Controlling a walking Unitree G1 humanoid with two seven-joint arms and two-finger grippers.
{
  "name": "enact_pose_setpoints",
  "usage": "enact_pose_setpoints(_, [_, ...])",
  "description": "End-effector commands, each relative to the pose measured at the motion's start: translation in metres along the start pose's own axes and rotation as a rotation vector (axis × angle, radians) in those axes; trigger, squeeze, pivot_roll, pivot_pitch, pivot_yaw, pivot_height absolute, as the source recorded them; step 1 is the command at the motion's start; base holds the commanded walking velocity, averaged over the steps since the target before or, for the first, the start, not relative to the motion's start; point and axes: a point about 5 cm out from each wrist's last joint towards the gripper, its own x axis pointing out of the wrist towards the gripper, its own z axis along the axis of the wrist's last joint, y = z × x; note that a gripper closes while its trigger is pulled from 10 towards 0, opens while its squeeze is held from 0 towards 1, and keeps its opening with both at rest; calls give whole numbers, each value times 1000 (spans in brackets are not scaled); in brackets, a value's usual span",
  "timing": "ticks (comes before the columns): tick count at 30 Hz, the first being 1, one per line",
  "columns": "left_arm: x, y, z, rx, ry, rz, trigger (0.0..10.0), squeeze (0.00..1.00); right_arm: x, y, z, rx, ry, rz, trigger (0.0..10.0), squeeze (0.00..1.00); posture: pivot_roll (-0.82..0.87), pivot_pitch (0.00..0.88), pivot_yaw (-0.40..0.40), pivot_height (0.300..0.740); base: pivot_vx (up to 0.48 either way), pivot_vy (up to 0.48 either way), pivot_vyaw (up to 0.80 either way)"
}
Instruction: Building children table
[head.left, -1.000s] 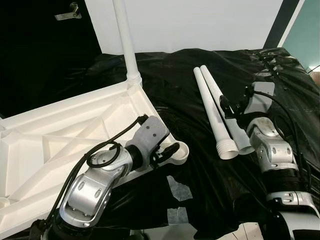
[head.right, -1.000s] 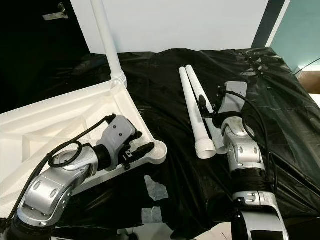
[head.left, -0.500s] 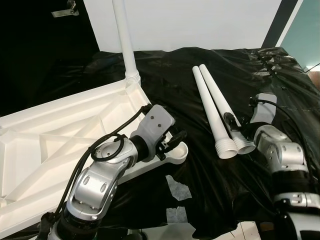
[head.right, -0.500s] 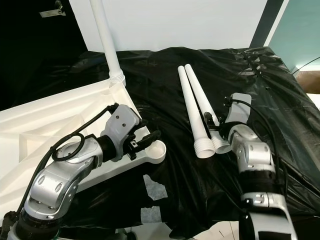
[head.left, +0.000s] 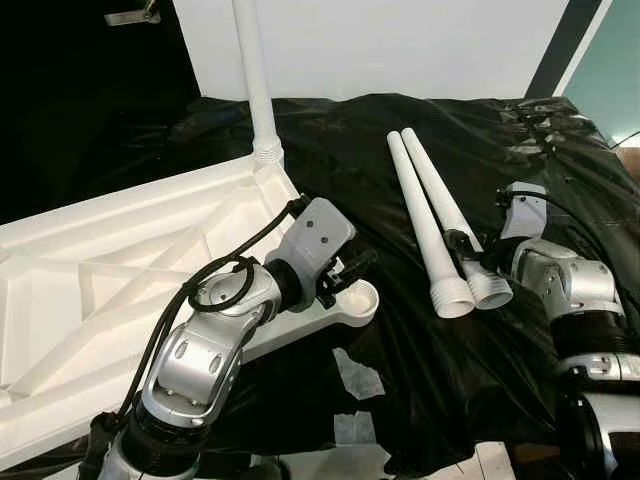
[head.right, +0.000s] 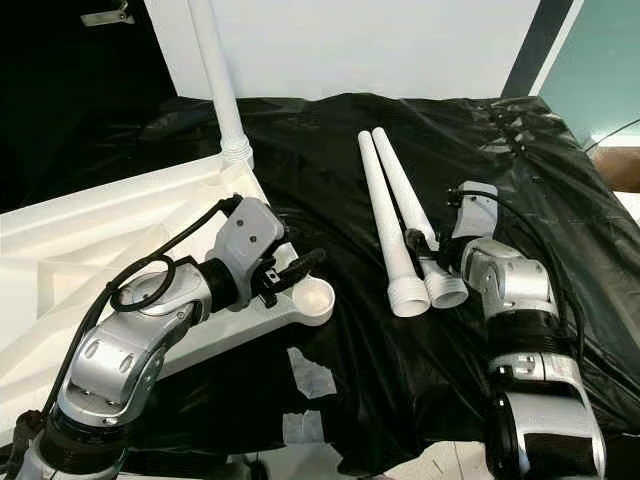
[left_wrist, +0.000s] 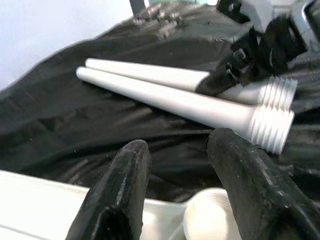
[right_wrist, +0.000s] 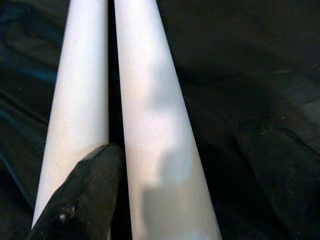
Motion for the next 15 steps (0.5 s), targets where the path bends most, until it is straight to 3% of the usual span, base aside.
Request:
enact_pose_setpoints(1, [1,7,0,11,-3,116,10000,0,3,-4,-10,62,107,11,10000,0,112,70,-34,740,0,0,0])
enact_pose_setpoints(8, [5,7,4,15,-22,116,10000,0,3,-9,-12,142,263,51,10000,0,102,60,-34,740,0,0,0])
enact_pose_setpoints(14, [7,9,6,17,-30,118,10000,0,2,-15,-12,85,299,37,10000,0,94,52,-35,740,0,0,0])
enact_pose_setpoints(15, [7,10,7,18,-33,123,10000,0,1,-17,-10,52,294,24,980,0,94,52,-35,740,0,0,0])
